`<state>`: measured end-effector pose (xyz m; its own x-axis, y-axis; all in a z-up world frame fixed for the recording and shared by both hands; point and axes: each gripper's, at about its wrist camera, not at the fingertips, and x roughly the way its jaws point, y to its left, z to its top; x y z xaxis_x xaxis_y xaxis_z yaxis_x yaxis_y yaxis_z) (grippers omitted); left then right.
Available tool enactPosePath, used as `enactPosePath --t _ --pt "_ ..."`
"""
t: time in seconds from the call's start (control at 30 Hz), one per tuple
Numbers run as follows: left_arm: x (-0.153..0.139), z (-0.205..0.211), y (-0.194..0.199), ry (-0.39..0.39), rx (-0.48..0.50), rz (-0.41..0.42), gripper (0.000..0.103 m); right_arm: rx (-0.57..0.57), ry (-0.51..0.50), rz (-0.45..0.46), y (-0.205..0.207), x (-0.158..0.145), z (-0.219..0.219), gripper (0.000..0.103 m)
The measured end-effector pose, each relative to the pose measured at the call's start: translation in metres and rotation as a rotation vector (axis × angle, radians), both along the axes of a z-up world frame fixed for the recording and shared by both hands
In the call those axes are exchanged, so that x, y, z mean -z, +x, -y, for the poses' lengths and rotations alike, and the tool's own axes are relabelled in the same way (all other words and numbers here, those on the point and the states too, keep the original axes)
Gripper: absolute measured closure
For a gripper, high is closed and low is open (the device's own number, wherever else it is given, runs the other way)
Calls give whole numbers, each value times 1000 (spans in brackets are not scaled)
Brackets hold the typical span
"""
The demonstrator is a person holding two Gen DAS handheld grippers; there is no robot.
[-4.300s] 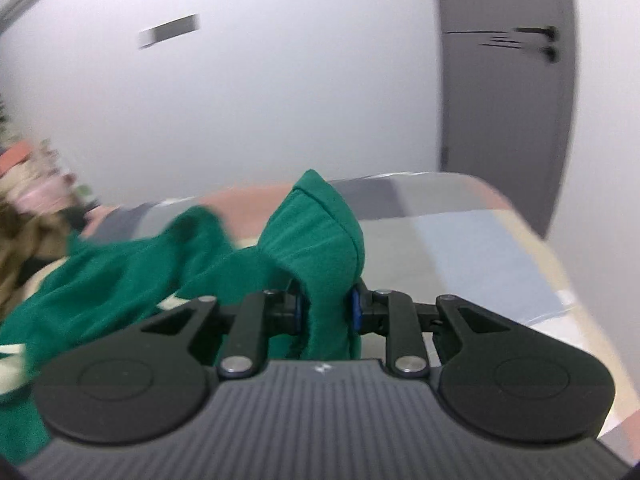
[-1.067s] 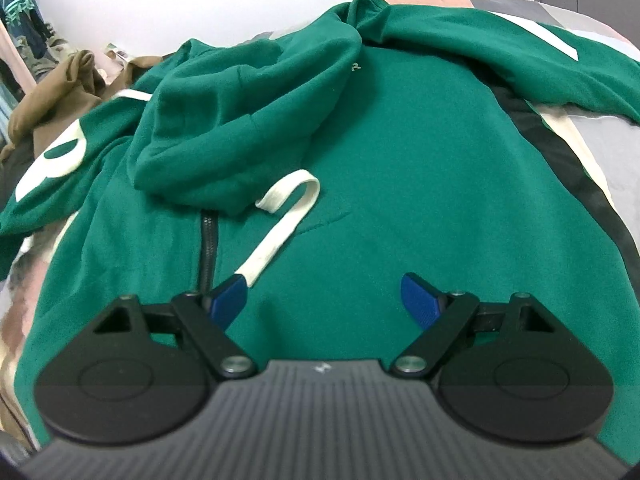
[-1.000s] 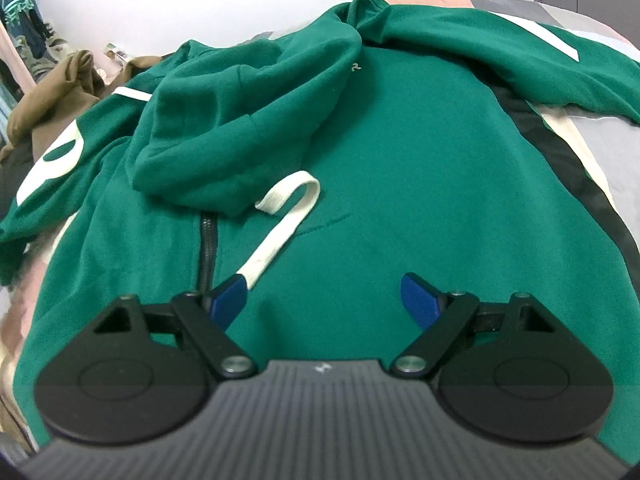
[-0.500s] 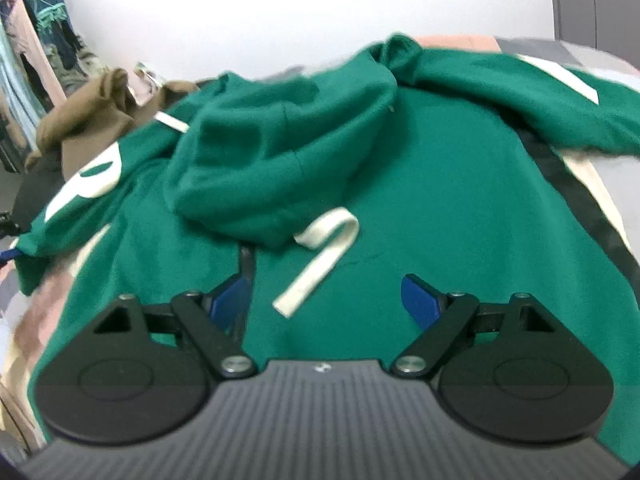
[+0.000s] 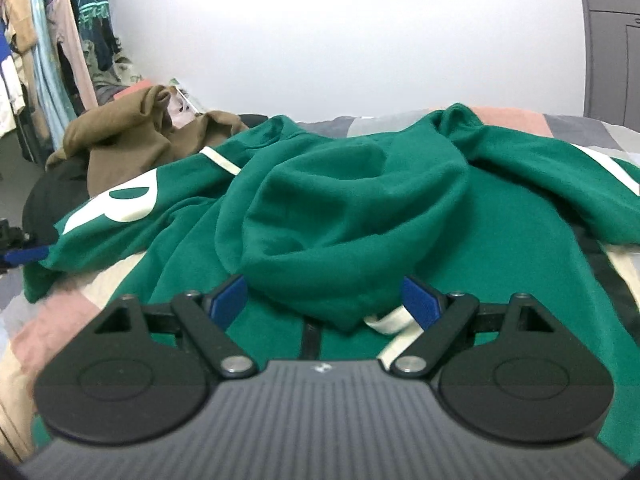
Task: Fold large clothes
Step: 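Grasp the hood with the right tool and lift it up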
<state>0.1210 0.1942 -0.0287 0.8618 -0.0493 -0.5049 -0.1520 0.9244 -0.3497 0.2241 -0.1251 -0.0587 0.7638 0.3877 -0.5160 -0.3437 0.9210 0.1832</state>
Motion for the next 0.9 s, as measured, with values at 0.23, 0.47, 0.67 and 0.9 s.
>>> enactPosePath --t 0.23,0.47,0.67,0.9 --pt "28 30 27 32 59 -74 42 17 -65 -42 41 33 -32 0" --pt "41 29 47 18 69 -90 42 -15 -152 -22 65 63 -46 0" --pt "45 27 55 32 64 -108 42 -9 -192 0 95 54 -56 35" --pt "49 20 65 70 39 -100 42 19 -252 55 181 -9 -68 69"
